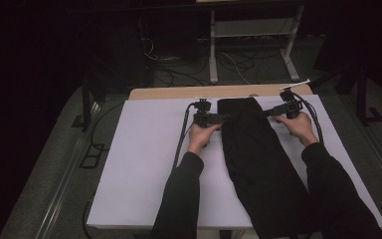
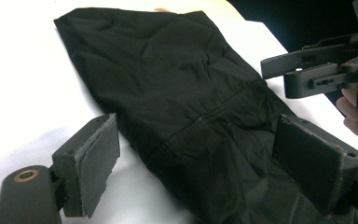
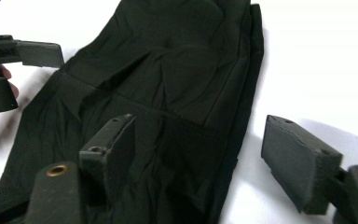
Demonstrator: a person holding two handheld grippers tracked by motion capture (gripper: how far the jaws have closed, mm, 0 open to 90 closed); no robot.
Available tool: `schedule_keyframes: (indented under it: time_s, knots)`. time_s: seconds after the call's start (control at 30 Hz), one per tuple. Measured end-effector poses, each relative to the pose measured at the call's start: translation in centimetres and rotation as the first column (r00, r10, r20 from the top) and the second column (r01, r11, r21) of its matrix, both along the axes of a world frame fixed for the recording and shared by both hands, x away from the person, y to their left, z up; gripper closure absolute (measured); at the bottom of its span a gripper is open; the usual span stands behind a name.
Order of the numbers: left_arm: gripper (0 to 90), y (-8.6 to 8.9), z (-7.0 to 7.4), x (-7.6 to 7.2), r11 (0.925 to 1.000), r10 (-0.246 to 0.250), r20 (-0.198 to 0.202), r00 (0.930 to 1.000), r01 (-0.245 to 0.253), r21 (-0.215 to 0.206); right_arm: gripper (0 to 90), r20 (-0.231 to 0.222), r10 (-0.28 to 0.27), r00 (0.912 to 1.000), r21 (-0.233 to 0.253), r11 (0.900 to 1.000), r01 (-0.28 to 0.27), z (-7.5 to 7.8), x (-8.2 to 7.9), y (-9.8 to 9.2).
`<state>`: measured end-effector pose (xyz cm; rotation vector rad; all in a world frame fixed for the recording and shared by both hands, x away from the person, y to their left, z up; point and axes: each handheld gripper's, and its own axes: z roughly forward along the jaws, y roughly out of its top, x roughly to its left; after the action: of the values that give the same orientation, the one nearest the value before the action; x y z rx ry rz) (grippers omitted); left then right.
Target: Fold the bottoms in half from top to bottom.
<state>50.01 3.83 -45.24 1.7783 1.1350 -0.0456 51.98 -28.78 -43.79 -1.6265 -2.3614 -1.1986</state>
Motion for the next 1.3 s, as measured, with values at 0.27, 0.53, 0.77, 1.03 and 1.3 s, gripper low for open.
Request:
schedule_keyframes:
  time_s: [0.27,0.53,0.77,1.03,1.3]
  knots:
    - [17.9,-0.3,-0.3,0.0,0.9995,-0.002,-0.018,0.9998,0.001,-0.031,33.2,-0.022,-0.004,0.9998,0.012,1.000,0.005,-0.6,0.1,-0.2]
    - [22.8,-0.6,-0.5,-0.1,0.9999,-0.003,-0.024,0.9997,0.003,-0.013,36.2,-0.042,0.002,0.9991,0.022,1.000,-0.001,-1.3,0.2,-0.2]
    - [28.7,-0.5,-0.8,0.0,0.9994,-0.007,-0.045,0.9990,0.006,-0.036,41.2,-0.035,0.012,0.9993,0.024,1.000,-0.011,-1.4,0.2,0.2]
    - [55.5,-1.0,-1.2,-0.1,0.9990,0.036,-0.084,0.9958,-0.034,0.028,69.0,0.017,-0.021,0.9996,-0.120,0.992,0.023,-1.1,-0.4,1.3]
    - [77.9,-1.8,-1.5,-0.2,0.9978,0.053,-0.091,0.9944,-0.050,0.044,82.3,0.025,-0.054,0.9982,-0.081,0.995,0.056,-1.5,-0.9,1.5]
